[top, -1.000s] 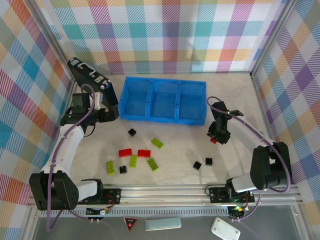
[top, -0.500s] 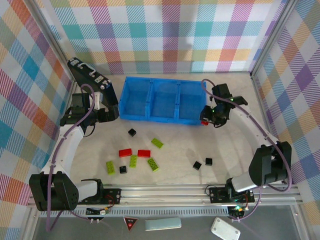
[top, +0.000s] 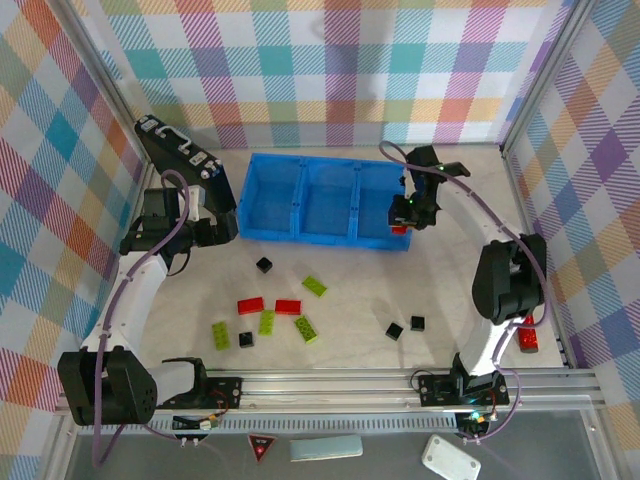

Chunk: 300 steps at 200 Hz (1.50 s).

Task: Sort the legos into containers by color
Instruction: Place the lego in the container.

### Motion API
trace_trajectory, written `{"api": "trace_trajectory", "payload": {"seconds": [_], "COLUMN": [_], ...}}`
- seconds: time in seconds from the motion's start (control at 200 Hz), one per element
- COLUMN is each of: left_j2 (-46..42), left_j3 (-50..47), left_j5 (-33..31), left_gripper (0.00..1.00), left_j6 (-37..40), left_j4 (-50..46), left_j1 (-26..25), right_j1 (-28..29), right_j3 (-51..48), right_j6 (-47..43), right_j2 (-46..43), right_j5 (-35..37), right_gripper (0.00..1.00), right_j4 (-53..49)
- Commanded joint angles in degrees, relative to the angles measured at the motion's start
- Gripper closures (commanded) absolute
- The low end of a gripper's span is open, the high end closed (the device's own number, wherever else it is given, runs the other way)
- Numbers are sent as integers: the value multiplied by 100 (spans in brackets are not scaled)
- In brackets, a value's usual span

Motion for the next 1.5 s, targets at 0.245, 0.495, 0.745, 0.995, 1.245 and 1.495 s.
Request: {"api": "trace_trajectory", "payload": {"seconds": [0.245,0.495,0.745,0.995,1.245,1.495], "left_j2": [-37,-37,-46,-49,-75,-77], "left_j3": [-24,-30,-31,-30,-28,-48], "left_j5": [-107,-142,-176,-182,-182,-182], "left_gripper": [1,0,0,0,0,0], "left_j6": [65,98,103,117,118,120], "left_j4": [4,-24,-41,-74,-75,-75], "left_j1": [55,55,55,55,55,55], "right_j1": [37,35,35,38,25,20], "right_j3": [597,1015,1597,2226,2922,3691], "right_j6": [-515,-682,-825,-709,-813,-1000], "right_j2": [455,877,1280,1621,2269,2983], "right_j5": [885,1330,1680,913,745,623], "right_gripper": [65,65,65,65,65,64], "right_j4": [-420,-520,-723,-770,-916,-1100]}}
